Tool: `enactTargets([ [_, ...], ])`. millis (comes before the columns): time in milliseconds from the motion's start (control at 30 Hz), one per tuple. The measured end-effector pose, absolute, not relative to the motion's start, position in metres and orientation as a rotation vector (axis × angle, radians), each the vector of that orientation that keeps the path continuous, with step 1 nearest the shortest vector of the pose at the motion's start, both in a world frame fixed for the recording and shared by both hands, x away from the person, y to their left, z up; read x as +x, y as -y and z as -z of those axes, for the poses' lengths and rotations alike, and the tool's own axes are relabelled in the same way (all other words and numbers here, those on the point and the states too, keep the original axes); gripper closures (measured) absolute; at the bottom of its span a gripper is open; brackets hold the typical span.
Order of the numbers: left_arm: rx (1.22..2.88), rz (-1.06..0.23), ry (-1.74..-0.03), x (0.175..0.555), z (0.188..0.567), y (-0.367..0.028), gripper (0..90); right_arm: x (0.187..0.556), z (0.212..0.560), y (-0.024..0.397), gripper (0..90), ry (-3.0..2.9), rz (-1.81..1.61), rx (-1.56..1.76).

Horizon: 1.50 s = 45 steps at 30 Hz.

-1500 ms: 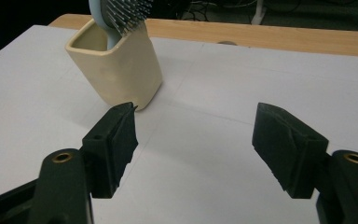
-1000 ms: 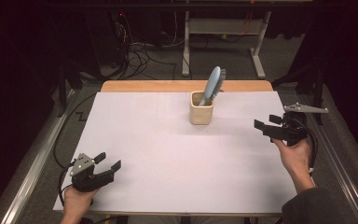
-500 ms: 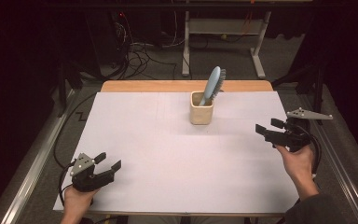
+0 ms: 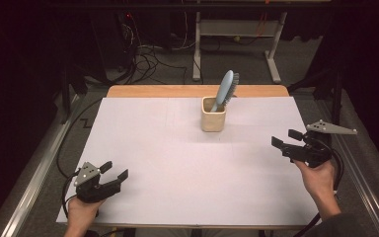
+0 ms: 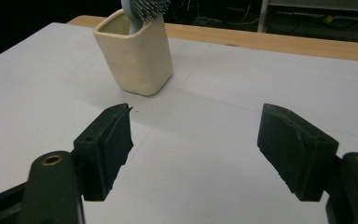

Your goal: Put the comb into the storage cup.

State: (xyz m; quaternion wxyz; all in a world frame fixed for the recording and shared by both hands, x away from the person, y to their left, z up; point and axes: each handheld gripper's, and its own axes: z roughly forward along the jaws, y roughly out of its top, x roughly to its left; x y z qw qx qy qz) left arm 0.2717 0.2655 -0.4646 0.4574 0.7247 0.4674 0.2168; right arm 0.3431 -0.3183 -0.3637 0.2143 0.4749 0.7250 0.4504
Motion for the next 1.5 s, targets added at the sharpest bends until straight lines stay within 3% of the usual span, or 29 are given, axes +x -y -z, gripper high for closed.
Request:
enactTargets([
  [1500,1.791,-0.541,-1.148,0.270,0.464,-0.265,29.9,0.308,0.376,0.331,25.3,-1.942,-1.368,1.347],
])
